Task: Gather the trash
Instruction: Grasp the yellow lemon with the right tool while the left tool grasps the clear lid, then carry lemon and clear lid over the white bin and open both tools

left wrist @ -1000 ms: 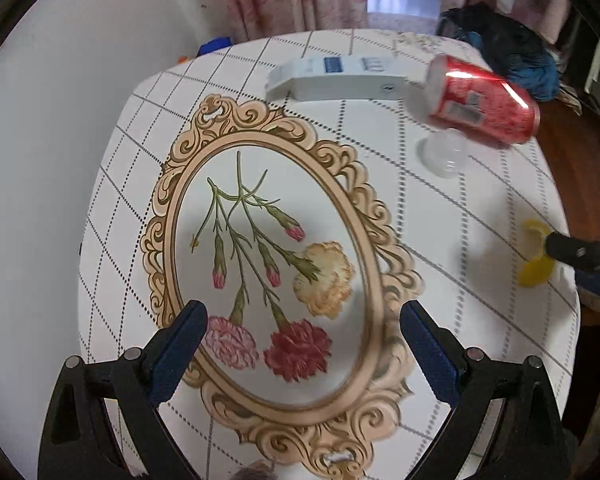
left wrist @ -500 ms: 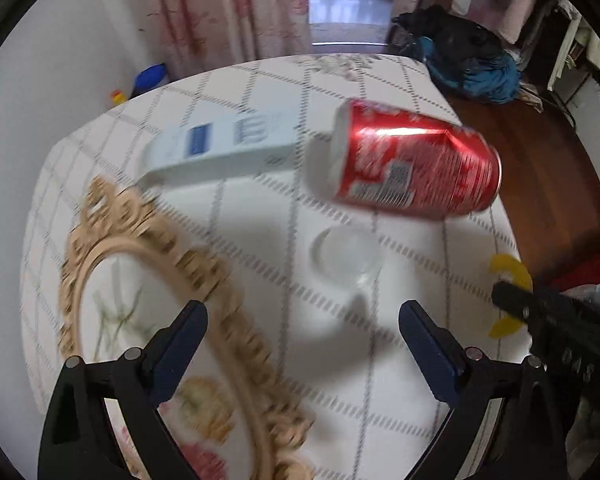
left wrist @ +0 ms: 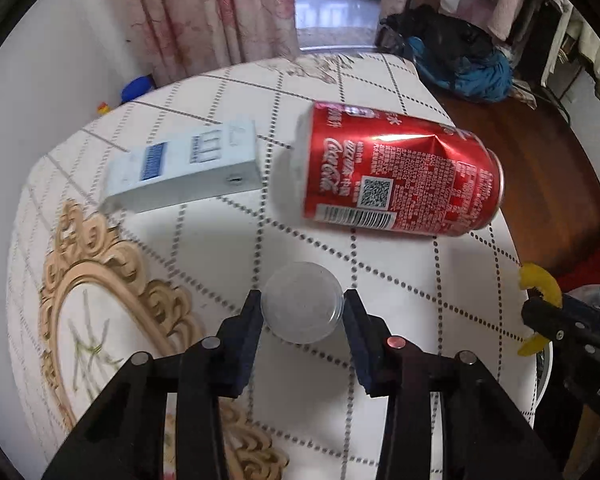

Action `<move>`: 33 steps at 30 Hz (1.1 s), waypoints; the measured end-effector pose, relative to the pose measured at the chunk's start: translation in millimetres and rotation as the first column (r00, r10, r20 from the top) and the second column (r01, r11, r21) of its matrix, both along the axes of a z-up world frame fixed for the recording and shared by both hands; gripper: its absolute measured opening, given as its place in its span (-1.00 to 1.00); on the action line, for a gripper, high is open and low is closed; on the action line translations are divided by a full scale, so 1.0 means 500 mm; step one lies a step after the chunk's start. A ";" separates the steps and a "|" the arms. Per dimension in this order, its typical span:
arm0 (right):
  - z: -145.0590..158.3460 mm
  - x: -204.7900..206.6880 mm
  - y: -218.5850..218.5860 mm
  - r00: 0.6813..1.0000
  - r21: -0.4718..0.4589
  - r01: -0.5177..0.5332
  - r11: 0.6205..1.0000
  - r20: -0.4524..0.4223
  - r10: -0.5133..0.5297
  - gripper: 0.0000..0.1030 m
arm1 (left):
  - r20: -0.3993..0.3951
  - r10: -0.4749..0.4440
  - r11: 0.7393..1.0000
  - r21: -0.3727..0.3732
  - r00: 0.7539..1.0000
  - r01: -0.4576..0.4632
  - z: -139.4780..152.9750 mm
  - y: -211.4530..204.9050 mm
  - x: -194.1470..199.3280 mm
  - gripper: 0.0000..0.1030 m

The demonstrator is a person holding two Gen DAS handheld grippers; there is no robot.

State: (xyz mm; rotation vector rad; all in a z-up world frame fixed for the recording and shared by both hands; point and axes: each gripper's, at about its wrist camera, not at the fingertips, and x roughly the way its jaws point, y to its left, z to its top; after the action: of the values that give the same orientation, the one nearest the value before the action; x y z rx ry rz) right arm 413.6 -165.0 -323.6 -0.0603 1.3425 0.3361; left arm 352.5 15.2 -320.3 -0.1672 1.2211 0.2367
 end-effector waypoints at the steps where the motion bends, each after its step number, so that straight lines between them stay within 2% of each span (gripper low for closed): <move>1: 0.008 -0.005 -0.004 1.000 -0.003 -0.006 1.000 0.009 0.006 -0.28 | 0.009 0.009 1.000 0.001 1.000 -0.009 0.010 -0.002 -0.012 -0.29; 8: 0.079 -0.047 -0.100 0.998 -0.030 -0.039 0.999 0.044 0.041 -0.28 | 0.046 0.012 1.000 -0.001 0.999 -0.012 0.085 -0.061 -0.085 -0.29; 14: 0.160 -0.089 -0.270 0.997 -0.065 -0.005 0.998 0.073 0.010 -0.28 | 0.068 -0.027 0.998 -0.047 0.997 0.030 0.145 -0.180 -0.098 -0.29; 19: 0.188 -0.110 -0.403 0.997 -0.081 0.046 0.996 0.068 -0.040 -0.28 | 0.083 -0.061 0.992 -0.106 0.995 0.070 0.184 -0.302 -0.102 -0.29; 24: 0.161 -0.119 -0.528 0.997 -0.094 0.082 0.992 0.023 -0.080 -0.28 | 0.063 -0.085 0.984 -0.149 0.994 0.093 0.177 -0.413 -0.094 -0.29; 28: 0.112 -0.113 -0.590 0.994 -0.089 0.094 0.992 -0.039 -0.098 -0.28 | 0.010 -0.101 0.979 -0.175 0.995 0.101 0.135 -0.488 -0.086 -0.29; 33: 0.050 -0.099 -0.640 0.987 -0.078 0.105 0.991 -0.110 -0.114 -0.28 | -0.048 -0.124 0.976 -0.186 0.991 0.113 0.085 -0.544 -0.073 -0.29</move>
State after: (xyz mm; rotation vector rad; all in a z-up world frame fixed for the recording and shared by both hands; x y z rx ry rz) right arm 363.9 -484.8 -298.6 -0.0273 1.4647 0.2008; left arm 316.1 -257.0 -277.7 -0.2469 1.3075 0.0255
